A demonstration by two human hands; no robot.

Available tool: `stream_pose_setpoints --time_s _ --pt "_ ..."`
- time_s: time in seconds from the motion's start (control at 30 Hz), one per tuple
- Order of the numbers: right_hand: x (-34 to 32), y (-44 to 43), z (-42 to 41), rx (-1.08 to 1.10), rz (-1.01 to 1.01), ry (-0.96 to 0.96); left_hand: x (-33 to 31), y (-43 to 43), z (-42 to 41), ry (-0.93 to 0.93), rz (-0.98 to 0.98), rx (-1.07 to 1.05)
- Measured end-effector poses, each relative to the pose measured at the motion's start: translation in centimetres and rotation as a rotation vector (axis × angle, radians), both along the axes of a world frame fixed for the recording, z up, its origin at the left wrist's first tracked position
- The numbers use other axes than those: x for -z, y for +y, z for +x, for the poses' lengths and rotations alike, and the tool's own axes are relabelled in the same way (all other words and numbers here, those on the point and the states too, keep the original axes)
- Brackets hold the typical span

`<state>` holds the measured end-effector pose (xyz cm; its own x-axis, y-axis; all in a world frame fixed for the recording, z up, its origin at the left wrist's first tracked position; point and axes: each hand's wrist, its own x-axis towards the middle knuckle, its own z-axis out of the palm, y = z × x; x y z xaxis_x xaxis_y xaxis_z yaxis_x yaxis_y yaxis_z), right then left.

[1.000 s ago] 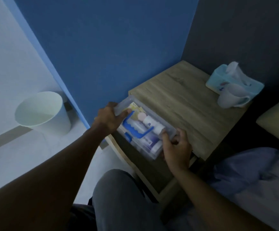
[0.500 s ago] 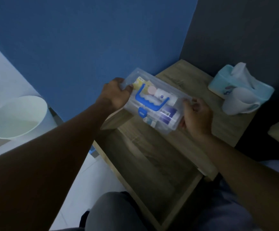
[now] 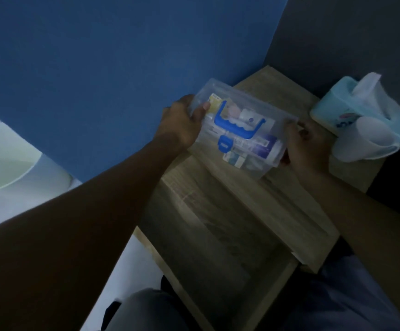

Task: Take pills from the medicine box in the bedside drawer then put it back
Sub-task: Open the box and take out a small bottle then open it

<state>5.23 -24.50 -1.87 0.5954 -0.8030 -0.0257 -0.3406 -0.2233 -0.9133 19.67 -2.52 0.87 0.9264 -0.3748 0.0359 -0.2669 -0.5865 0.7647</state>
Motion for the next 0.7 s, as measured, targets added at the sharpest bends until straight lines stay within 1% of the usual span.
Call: stream_pose_setpoints --time_s 0.07,0.1,0.17,0.23,0.27,0.33,0.37,0.43,0.47,0.57,0.7 --pt "-0.4 0.1 -0.1 -0.041 -0.013 0.055 0.3 0.0 -0.6 0.033 -0.031 -0.037" --pt "-0.8 0.1 -0.2 -0.051 -0.065 0.105 0.5 0.1 -1.1 0.090 -0.076 -0.071" --pt "-1.6 0.0 -0.4 -0.058 -0.230 0.173 0.8 0.3 -2.5 0.201 -0.194 -0.157" --pt "-2.3 0.0 -0.8 -0.147 -0.387 0.158 1.3 0.6 -4.4 0.229 -0.268 -0.208" --pt "-2.7 0.1 -0.9 -0.227 -0.445 0.149 1.7 0.7 -5.2 0.241 -0.281 -0.197" --pt "-3.3 0.3 -1.1 -0.410 -0.510 0.138 2.0 0.7 -6.5 0.302 -0.236 -0.095" --pt "-3.4 0.4 -1.2 -0.501 -0.551 0.146 2.0 0.5 -6.9 0.353 -0.192 -0.044" --pt "-2.9 0.6 -1.3 -0.627 -0.669 0.198 2.2 0.1 -7.5 0.404 -0.181 0.040" --pt "-2.6 0.8 -1.3 -0.647 -0.695 0.224 2.2 -0.1 -7.7 0.398 -0.188 0.068" --pt "-2.3 1.2 -1.2 -0.602 -0.655 0.231 2.3 -1.0 -8.1 0.429 -0.235 0.069" --pt "-2.4 1.7 -1.0 -0.585 -0.644 0.219 2.5 -1.6 -8.5 0.509 -0.309 -0.067"
